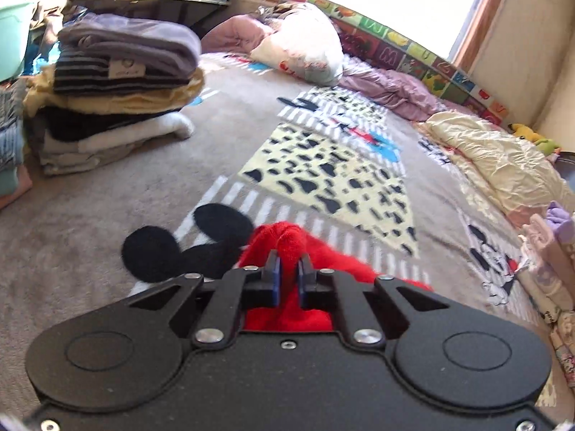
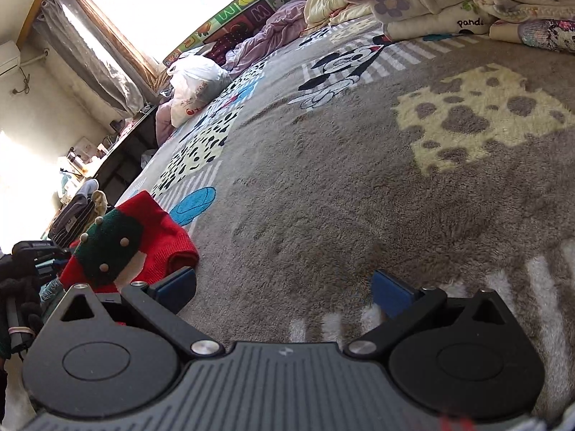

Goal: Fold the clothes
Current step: 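Carry the red sweater with the left gripper over to the bed, then grasp the sweater with the right gripper while the left gripper keeps holding it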

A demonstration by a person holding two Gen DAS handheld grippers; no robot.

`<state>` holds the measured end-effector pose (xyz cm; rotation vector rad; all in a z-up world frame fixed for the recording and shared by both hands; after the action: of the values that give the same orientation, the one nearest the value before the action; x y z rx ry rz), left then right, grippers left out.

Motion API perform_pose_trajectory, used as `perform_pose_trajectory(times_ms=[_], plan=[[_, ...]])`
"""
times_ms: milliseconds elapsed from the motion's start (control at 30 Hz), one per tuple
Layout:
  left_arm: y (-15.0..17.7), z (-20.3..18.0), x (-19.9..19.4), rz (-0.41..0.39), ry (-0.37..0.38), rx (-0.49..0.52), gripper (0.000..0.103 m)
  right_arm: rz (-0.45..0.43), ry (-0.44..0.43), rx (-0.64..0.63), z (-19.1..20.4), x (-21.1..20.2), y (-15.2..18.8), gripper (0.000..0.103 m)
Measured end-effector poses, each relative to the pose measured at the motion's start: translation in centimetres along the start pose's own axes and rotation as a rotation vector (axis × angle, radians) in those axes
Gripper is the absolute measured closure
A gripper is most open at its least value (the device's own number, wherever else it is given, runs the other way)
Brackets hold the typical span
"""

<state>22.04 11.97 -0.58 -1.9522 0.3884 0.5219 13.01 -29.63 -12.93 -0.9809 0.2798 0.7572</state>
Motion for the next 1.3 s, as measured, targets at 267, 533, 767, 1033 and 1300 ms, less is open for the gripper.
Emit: perform_pose_trajectory(times_ms=[267,533,767,1033,1300], plan=[[7.6,-16.5,-10.1,0.009,0.638,0.534,0.096,-0.055,-0.017,0.051,-0.8,-0.9,-0.6,0.000],[17.6,-14.2,-11.5,0.161,0.651,0.705,0.096,-0.153,-0.107,0.225,-2.7,-3.5,-1.6,0.000],[19.9,-10.2,-10.3,0.247,0.525,0.622,0.096,-0.126,-0.159,0.275,-2.9,-3.2,-1.1,0.000],[19.4,-9.5,-10.8,0.256,0.505,0.577,0.057,0.013,-0.140,0.126,-0.3,-0.2,0.5,0.011],[20.7,-10.7,-12.4,0.216,0.534,0.701,0.041,0.071,-0.161,0.039,1.6,0.9,1.4,0.029]])
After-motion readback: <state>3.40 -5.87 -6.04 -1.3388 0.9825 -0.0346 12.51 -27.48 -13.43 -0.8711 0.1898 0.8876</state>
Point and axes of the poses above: each gripper's, at about its wrist camera, not at the fingertips, and x roughly the way its jaws point, z to its left, y to its underside, the point moved 8 cm from there along x, roughly the way its jaws point, and after that the axes turned 3 degrees about -x, right-handed, at the moved point
